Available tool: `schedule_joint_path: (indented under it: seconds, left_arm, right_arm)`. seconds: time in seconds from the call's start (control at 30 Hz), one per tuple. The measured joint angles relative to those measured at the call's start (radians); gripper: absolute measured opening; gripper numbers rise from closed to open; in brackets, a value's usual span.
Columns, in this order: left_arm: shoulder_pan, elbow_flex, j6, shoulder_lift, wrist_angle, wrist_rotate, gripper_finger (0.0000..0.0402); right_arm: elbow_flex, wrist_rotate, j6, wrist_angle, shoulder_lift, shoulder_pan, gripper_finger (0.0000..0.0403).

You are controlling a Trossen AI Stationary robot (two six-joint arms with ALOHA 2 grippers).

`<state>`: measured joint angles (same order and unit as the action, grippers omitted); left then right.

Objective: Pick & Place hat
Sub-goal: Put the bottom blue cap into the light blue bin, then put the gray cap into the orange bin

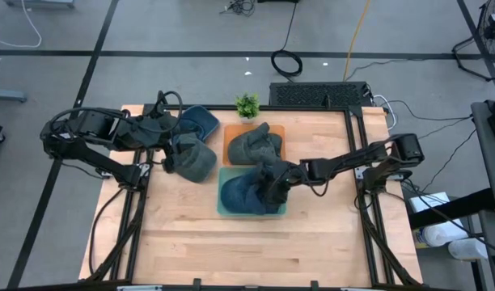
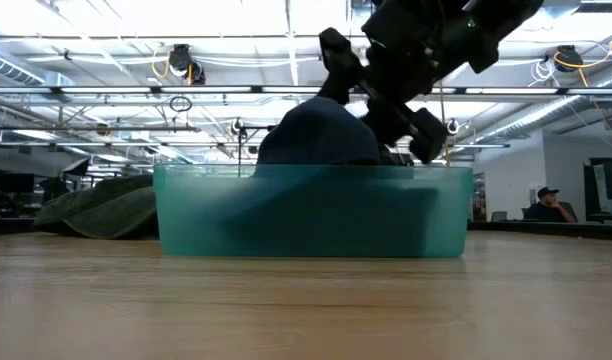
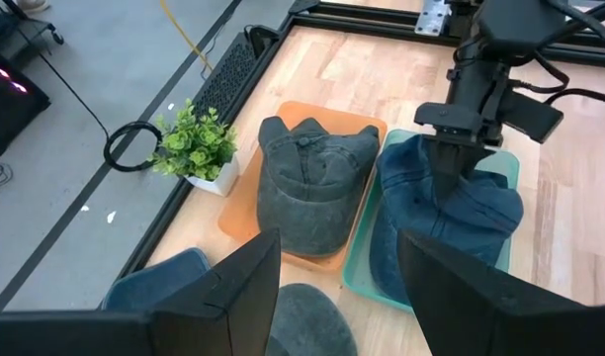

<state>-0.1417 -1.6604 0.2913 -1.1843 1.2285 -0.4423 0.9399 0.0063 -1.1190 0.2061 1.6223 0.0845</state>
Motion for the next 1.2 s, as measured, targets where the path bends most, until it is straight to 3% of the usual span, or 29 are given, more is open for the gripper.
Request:
schedule_joint_path:
  seconds: [0.27,0.7,1.2]
  left_arm:
    - [0.000,0.000,0.000,0.000,0.000,0.001,0.0214]
    - [0.000,0.000,0.001,0.000,0.001,0.001,0.0214]
    - [0.035,0.000,0.032,0.000,-0.001,0.000,0.0214]
  right_arm:
    - [0.000,0.044,0.046,-0.106,-0.062,0.026,0.0229]
    - [0.001,0.132,0.157,-0.229,-0.203,0.108,0.0233]
    - [0.001,0.259,0.267,-0.144,-0.366,0.195,0.0233]
